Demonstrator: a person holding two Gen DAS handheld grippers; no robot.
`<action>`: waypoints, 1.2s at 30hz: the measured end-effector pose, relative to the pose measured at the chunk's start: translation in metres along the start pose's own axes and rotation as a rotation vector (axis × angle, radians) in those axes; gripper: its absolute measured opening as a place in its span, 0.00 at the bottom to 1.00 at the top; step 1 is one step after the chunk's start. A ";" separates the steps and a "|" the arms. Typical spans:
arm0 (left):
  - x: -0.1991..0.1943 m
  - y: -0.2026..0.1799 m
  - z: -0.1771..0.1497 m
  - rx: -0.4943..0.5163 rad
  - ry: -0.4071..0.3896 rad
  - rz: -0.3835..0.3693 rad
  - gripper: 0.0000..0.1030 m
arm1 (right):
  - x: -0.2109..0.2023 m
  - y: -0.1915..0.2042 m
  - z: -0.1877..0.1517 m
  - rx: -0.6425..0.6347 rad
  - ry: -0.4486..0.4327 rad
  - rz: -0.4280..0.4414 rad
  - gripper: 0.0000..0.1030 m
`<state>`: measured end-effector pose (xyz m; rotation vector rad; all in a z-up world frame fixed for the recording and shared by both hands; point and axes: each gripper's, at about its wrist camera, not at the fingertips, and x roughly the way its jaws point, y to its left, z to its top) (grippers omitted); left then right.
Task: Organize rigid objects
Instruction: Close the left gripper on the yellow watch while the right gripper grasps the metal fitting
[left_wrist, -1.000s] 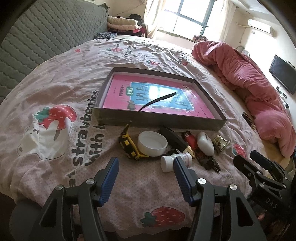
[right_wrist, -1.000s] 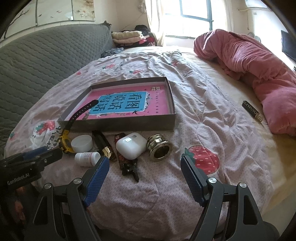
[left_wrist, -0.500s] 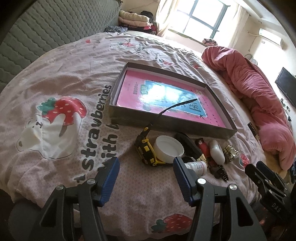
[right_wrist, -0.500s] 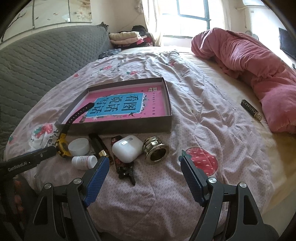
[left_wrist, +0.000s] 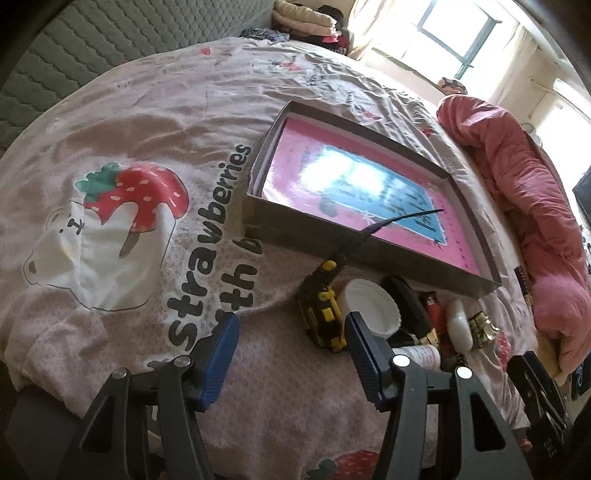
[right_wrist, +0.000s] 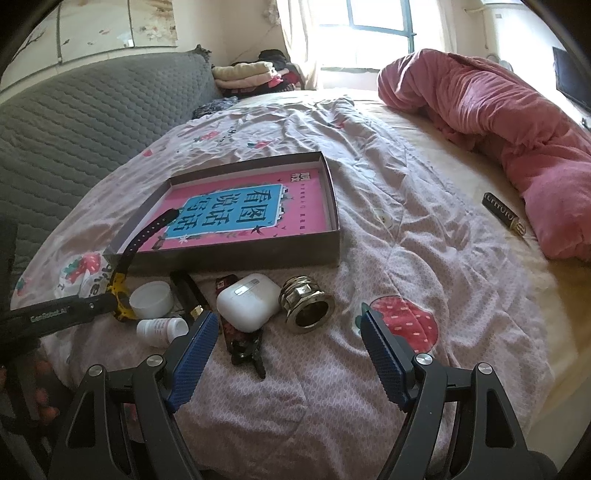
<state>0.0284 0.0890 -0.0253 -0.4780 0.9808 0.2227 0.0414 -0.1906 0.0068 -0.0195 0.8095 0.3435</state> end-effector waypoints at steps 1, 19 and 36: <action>0.002 -0.001 0.000 -0.001 0.003 0.002 0.57 | 0.001 -0.001 0.001 0.003 -0.001 -0.001 0.78; 0.021 -0.010 0.004 0.018 0.018 -0.046 0.19 | 0.031 -0.016 0.007 -0.069 0.062 -0.080 0.78; 0.030 -0.009 0.009 0.051 -0.043 -0.028 0.18 | 0.075 -0.010 0.010 -0.223 0.117 -0.113 0.76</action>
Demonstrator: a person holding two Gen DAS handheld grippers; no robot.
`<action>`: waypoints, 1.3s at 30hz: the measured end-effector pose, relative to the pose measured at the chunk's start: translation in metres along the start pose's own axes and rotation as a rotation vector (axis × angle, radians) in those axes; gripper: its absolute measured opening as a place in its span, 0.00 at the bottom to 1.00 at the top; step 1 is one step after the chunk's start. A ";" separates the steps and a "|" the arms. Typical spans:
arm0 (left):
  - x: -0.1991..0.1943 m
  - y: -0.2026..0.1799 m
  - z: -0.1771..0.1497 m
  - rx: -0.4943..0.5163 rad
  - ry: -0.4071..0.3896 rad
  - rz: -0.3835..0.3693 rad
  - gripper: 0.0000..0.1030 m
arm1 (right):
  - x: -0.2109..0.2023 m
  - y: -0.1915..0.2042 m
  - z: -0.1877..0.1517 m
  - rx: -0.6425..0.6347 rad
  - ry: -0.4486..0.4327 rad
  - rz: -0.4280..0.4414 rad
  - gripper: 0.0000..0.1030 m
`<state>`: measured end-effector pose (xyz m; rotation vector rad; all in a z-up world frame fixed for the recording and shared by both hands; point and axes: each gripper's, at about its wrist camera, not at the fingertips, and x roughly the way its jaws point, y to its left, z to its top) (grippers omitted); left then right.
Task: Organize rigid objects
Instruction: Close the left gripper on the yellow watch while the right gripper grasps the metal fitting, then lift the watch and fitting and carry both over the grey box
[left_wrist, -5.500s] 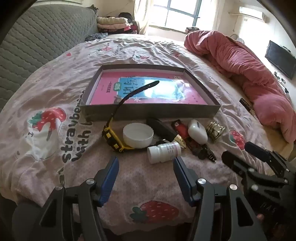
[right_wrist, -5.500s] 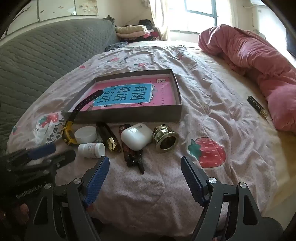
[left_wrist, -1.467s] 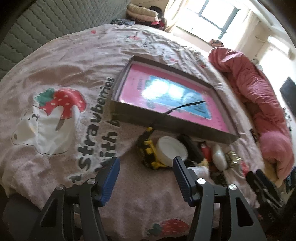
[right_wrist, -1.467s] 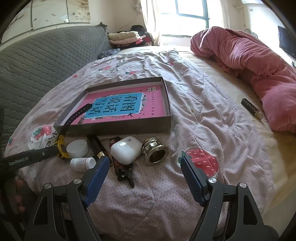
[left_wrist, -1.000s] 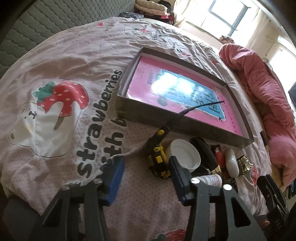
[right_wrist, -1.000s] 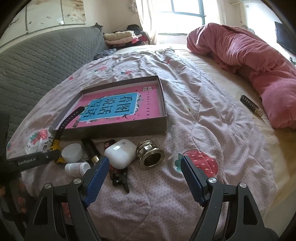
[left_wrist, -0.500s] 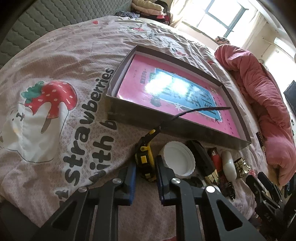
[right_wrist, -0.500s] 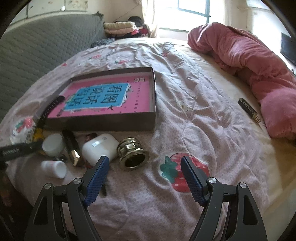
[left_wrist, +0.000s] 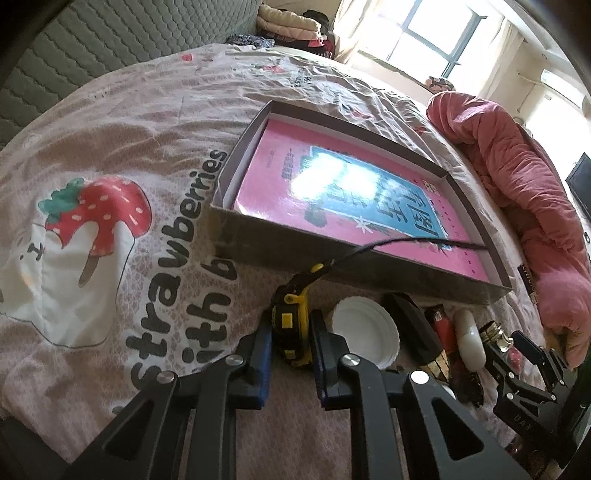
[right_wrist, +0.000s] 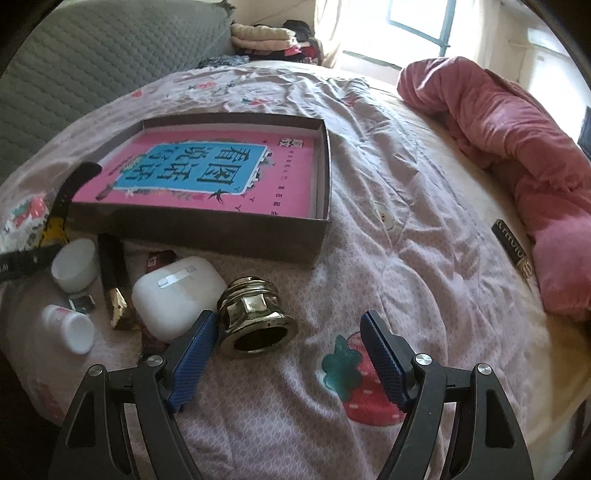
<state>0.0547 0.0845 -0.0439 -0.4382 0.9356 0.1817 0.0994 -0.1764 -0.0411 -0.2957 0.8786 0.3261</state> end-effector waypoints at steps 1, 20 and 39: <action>0.001 0.000 0.001 -0.001 -0.002 -0.001 0.18 | 0.001 0.000 0.000 -0.003 0.000 0.003 0.72; -0.007 0.002 0.013 0.001 -0.078 -0.026 0.17 | -0.012 -0.025 0.010 0.131 -0.096 0.112 0.43; -0.032 0.014 0.021 -0.013 -0.168 0.016 0.17 | -0.026 -0.015 0.017 0.118 -0.162 0.164 0.43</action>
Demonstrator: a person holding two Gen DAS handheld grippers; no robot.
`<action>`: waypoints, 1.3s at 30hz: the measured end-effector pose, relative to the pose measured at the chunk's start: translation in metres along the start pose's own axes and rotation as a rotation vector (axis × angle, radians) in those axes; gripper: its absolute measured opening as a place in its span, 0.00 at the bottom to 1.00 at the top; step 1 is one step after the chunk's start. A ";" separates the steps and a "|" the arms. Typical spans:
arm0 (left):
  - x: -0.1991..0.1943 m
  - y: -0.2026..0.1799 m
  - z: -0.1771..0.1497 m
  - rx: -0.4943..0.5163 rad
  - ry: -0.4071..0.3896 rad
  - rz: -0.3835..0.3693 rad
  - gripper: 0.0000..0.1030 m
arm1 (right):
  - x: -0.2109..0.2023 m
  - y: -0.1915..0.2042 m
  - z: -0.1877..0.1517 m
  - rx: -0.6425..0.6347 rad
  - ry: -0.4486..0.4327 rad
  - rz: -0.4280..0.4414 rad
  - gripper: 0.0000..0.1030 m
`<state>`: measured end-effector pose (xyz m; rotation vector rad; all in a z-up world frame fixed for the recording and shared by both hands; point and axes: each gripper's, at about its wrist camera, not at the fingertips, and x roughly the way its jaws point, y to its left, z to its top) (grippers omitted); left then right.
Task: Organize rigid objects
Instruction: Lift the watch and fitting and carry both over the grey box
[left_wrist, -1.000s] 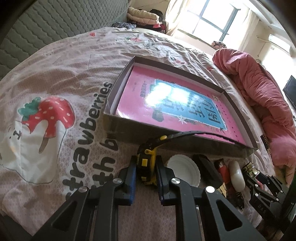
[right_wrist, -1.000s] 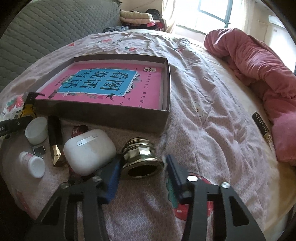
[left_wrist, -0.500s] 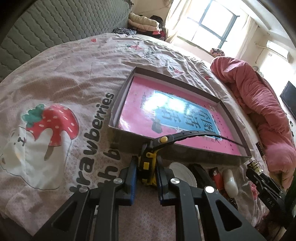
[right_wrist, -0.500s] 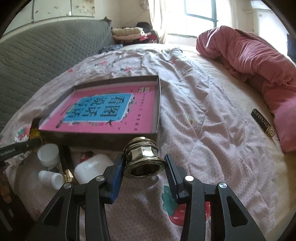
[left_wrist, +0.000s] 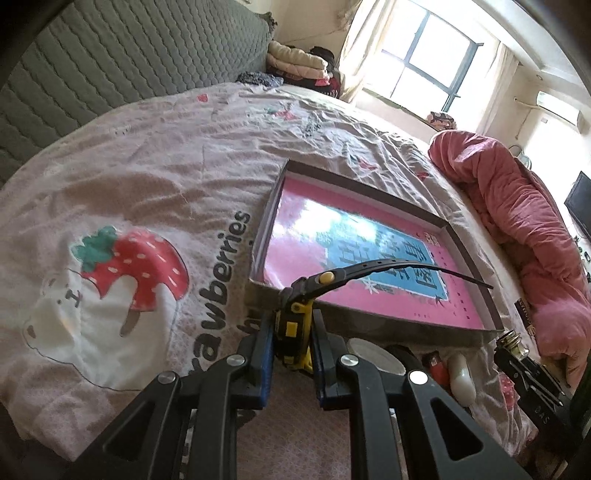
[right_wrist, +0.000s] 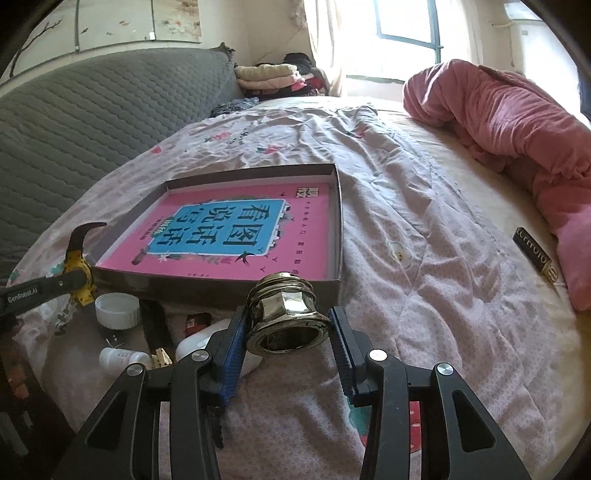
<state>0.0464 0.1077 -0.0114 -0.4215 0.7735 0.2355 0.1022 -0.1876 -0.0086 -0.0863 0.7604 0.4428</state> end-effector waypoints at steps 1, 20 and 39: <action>-0.002 0.000 0.001 0.003 -0.009 0.004 0.17 | -0.001 0.001 0.000 -0.004 -0.004 0.002 0.43; -0.024 0.010 0.009 -0.014 -0.062 0.019 0.17 | -0.004 0.005 0.004 -0.004 -0.028 0.042 0.43; -0.044 -0.004 0.018 -0.027 -0.116 -0.022 0.17 | -0.025 0.009 0.013 -0.012 -0.119 0.022 0.43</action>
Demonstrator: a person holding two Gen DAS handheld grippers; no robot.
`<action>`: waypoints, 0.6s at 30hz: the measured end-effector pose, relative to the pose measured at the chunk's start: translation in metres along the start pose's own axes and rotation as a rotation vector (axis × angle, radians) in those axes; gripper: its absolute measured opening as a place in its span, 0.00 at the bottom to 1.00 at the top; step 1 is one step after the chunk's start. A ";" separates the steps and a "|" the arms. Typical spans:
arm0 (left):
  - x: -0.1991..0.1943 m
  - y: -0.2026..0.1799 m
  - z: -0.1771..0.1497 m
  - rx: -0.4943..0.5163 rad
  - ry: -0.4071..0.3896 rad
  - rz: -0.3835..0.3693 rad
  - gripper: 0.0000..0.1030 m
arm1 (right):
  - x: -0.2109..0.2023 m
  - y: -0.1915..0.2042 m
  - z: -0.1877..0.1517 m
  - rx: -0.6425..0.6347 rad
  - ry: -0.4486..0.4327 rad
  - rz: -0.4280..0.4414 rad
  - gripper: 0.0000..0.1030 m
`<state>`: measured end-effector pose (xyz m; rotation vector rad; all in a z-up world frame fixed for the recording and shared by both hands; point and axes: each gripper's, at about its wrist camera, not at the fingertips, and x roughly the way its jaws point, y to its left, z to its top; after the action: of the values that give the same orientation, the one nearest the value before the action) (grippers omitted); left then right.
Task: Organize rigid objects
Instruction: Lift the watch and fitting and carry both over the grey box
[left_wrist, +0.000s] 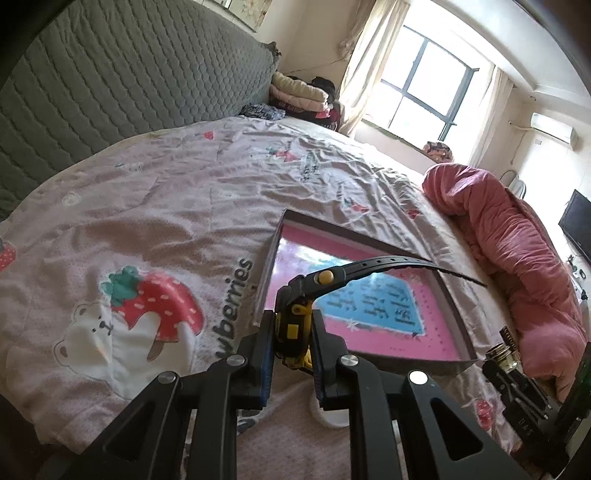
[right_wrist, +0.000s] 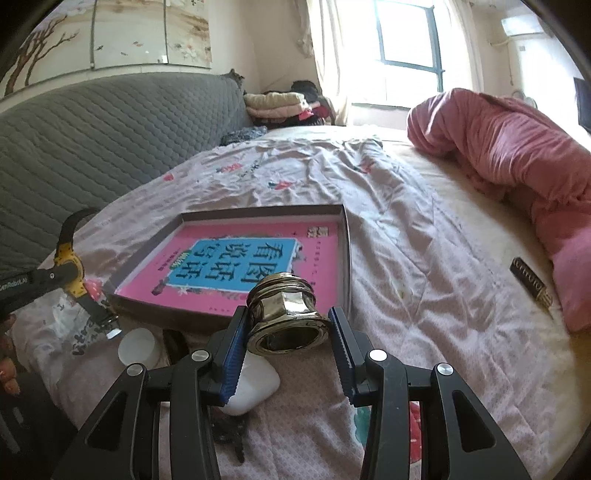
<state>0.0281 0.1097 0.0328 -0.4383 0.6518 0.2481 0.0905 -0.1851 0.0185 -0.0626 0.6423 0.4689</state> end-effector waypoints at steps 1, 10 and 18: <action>0.000 -0.003 0.001 0.004 -0.006 -0.008 0.17 | 0.001 0.002 0.001 -0.007 -0.002 -0.003 0.43; 0.006 -0.018 0.010 0.029 -0.038 -0.020 0.17 | 0.008 0.014 0.006 -0.038 -0.006 -0.001 0.43; 0.017 -0.020 0.025 -0.004 -0.077 -0.010 0.17 | 0.016 0.008 0.012 -0.016 -0.015 -0.021 0.43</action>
<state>0.0619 0.1053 0.0463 -0.4340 0.5741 0.2557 0.1053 -0.1691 0.0197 -0.0812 0.6228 0.4542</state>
